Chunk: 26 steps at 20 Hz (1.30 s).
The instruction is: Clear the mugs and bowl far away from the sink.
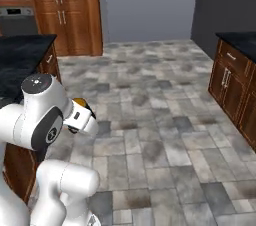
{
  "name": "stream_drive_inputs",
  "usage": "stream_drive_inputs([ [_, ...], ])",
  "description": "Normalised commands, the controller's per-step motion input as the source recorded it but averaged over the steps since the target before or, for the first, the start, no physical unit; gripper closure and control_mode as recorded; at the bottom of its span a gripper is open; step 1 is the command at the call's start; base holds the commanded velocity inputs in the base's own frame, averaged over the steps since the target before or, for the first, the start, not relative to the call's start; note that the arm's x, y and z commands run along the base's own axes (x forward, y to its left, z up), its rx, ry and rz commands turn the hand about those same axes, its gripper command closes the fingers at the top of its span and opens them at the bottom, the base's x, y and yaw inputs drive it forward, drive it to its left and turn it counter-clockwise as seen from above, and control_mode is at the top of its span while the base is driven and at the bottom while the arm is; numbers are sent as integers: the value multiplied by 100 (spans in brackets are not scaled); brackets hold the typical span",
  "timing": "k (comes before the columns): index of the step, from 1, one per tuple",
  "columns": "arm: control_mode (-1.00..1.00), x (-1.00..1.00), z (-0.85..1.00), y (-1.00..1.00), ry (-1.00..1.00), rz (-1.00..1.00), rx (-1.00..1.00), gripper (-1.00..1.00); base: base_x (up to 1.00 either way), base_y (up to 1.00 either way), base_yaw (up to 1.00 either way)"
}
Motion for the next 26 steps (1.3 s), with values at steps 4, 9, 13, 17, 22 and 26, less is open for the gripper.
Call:
stream_drive_inputs([
  [4, 100, 0, 0, 0, 0, 0, 0, 100, 2, -38, -87],
  [9, 100, 0, 0, 0, 0, 0, 0, 100, 11, -30, -84],
  [13, 100, 0, 0, 0, 0, 0, 0, 100, 39, -13, -77],
  [17, 100, 0, 0, 0, 0, 0, 0, 100, 86, 5, -61],
  [22, 100, 0, 0, 0, 0, 0, 0, 100, 100, 35, -35],
  [26, 100, 0, 0, 0, 0, 0, 0, 100, 100, 29, -21],
])
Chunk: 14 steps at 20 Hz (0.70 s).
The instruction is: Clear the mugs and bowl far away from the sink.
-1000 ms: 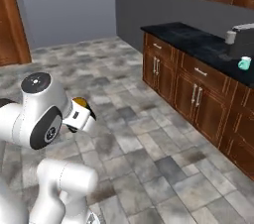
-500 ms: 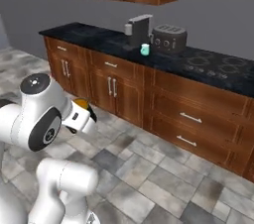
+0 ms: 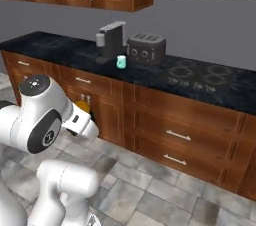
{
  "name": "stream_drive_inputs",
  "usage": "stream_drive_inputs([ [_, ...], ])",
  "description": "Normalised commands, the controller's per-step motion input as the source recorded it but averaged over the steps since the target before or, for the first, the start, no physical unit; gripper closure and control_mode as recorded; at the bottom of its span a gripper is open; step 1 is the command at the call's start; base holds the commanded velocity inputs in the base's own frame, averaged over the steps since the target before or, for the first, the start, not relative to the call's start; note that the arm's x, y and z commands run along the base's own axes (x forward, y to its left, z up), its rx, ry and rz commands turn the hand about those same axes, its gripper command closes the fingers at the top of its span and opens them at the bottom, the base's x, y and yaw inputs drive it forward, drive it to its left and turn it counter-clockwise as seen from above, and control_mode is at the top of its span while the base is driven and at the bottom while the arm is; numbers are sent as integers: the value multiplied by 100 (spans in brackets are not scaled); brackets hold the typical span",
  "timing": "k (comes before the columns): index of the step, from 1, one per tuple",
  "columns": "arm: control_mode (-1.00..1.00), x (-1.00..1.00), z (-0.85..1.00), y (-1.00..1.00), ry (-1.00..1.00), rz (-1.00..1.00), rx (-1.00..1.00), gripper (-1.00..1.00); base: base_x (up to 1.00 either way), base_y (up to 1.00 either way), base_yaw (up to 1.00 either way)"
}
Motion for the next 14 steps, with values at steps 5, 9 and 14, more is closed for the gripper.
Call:
stream_drive_inputs([
  [5, 100, 0, 0, 0, 0, 0, 0, 100, 100, 42, -21],
  [9, 100, 0, 0, 0, 0, 0, 0, 100, 100, 38, -21],
  [14, 100, 0, 0, 0, 0, 0, 0, 100, 100, 37, -23],
])
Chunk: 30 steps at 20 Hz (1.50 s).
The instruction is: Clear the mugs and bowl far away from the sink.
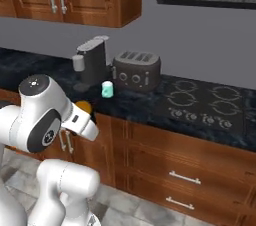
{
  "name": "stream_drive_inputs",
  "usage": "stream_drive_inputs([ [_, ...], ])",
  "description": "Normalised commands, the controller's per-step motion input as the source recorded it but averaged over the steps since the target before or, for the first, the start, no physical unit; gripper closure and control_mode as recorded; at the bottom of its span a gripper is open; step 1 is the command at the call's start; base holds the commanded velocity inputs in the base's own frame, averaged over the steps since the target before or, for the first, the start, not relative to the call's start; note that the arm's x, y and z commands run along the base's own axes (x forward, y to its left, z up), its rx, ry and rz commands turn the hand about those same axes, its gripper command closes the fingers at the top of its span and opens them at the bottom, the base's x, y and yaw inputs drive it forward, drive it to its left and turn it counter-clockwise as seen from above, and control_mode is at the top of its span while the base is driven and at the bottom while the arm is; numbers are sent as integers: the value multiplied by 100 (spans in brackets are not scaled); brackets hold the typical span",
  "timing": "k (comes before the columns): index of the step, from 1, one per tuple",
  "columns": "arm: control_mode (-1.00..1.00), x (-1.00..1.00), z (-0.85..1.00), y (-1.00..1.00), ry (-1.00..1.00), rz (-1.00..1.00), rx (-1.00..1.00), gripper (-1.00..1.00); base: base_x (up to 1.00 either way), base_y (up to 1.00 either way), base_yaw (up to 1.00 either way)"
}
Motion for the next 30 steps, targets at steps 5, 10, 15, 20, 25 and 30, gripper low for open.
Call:
stream_drive_inputs([
  [5, 100, 0, 0, 0, 0, 0, 0, 100, 100, 18, -21],
  [10, 100, 0, 0, 0, 0, 0, 0, 100, 98, 0, -17],
  [15, 100, 0, 0, 0, 0, 0, 0, 100, 79, 11, -16],
  [20, 100, 0, 0, 0, 0, 0, 0, 100, 46, 11, -18],
  [25, 100, 0, 0, 0, 0, 0, 0, 100, 19, 21, -30],
  [30, -100, 3, -23, 7, 18, 1, -2, 100, 2, 9, -2],
])
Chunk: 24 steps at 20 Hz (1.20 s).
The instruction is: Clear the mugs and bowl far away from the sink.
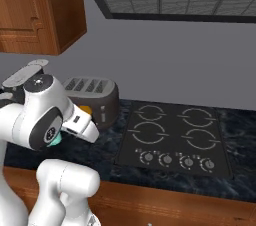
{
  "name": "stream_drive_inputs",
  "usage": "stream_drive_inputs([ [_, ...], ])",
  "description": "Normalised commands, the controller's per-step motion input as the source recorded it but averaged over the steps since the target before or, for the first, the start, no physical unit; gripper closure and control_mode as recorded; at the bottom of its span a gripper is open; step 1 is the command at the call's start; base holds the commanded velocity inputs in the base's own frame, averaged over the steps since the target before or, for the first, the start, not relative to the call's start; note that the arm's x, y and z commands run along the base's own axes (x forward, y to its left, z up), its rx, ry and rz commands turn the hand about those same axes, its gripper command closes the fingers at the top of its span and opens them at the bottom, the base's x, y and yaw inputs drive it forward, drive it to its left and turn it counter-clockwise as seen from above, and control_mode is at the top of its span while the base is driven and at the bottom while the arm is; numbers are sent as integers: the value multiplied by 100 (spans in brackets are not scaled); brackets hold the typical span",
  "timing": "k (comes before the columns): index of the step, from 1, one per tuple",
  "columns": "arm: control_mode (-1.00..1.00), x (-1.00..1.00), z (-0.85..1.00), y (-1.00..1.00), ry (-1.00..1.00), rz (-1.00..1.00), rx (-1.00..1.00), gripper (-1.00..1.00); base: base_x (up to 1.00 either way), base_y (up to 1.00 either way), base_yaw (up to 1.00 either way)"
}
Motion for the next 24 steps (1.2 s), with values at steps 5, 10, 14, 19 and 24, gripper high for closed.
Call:
stream_drive_inputs([
  [5, -100, 15, -29, 18, 25, 8, -4, 100, 0, 0, 0],
  [10, -100, 15, -23, 28, 11, 10, -7, 100, 0, 0, 0],
  [14, -100, 20, -34, 28, -2, 18, -8, 100, 0, 0, 0],
  [19, -100, 22, -20, 9, -4, 20, -5, 100, 0, 0, 0],
  [24, -100, 38, -18, 0, 0, 22, 0, 100, 0, 0, 0],
])
